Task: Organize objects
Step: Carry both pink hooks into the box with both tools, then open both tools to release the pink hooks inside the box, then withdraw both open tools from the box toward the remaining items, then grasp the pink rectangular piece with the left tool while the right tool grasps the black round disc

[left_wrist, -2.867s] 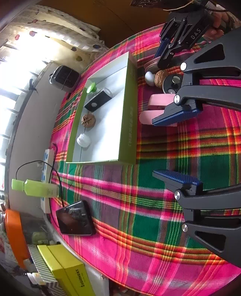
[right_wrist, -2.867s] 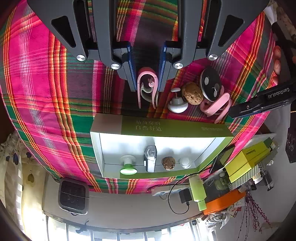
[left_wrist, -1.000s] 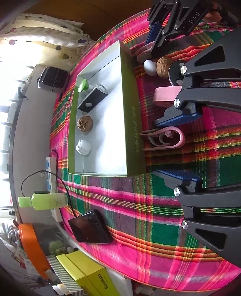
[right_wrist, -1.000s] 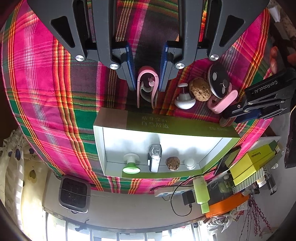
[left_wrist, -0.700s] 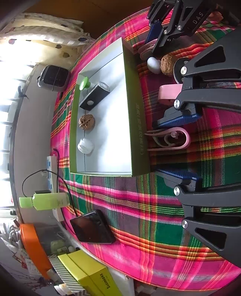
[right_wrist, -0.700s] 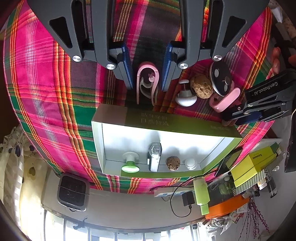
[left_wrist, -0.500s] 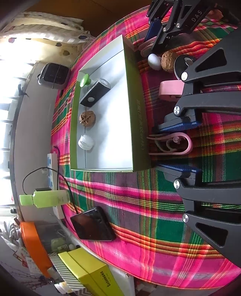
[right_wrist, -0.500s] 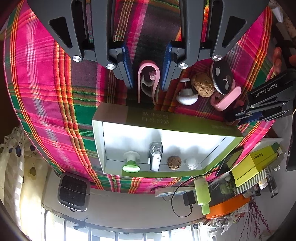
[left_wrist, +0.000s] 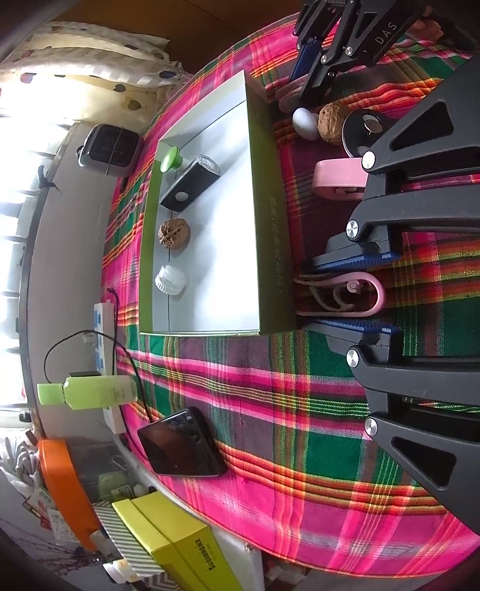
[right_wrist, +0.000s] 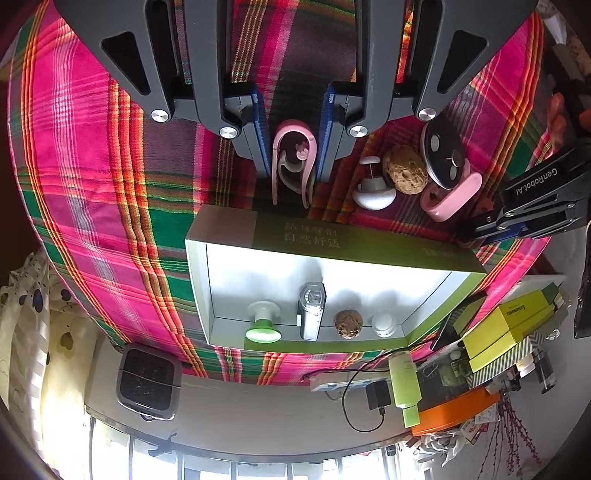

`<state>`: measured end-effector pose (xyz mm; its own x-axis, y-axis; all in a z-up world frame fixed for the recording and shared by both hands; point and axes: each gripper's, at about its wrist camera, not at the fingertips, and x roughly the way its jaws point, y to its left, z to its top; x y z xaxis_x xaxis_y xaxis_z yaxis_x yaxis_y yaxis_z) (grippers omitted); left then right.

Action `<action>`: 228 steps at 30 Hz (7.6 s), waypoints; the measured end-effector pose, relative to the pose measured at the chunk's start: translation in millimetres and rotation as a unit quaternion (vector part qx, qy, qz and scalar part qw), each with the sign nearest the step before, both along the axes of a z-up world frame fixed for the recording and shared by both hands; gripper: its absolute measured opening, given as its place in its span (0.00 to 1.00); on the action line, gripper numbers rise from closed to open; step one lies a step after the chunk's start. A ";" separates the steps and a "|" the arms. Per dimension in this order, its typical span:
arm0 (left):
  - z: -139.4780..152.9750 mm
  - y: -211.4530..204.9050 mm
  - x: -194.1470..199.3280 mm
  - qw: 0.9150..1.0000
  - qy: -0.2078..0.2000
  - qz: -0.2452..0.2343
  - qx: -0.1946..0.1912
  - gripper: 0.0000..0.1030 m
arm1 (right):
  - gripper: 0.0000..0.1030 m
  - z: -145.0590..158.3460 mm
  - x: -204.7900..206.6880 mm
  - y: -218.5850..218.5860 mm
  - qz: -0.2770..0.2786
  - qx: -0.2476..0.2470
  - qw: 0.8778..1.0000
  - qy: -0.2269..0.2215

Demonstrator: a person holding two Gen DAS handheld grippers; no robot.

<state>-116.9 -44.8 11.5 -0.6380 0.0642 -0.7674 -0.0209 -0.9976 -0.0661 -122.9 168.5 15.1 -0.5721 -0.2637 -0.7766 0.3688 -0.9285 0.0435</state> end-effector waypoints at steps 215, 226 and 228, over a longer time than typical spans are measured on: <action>8.7 32.4 5.4 0.996 -0.030 -0.054 0.060 0.43 | 0.40 19.7 19.8 3.9 0.023 -0.048 0.999 0.010; 3.7 16.8 5.2 0.998 -0.037 -0.027 0.049 0.43 | 0.40 17.1 22.6 -1.9 0.034 -0.056 0.998 0.001; 3.7 13.3 5.9 0.998 -0.035 -0.022 0.044 0.43 | 0.40 17.0 24.8 -2.9 0.038 -0.059 0.998 0.000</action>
<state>-111.0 -31.5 15.2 -0.5783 0.1590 -0.8002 -0.0561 -0.9863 -0.1554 -98.1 165.6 32.1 -0.5462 -0.3966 -0.7378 0.4381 -0.8860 0.1520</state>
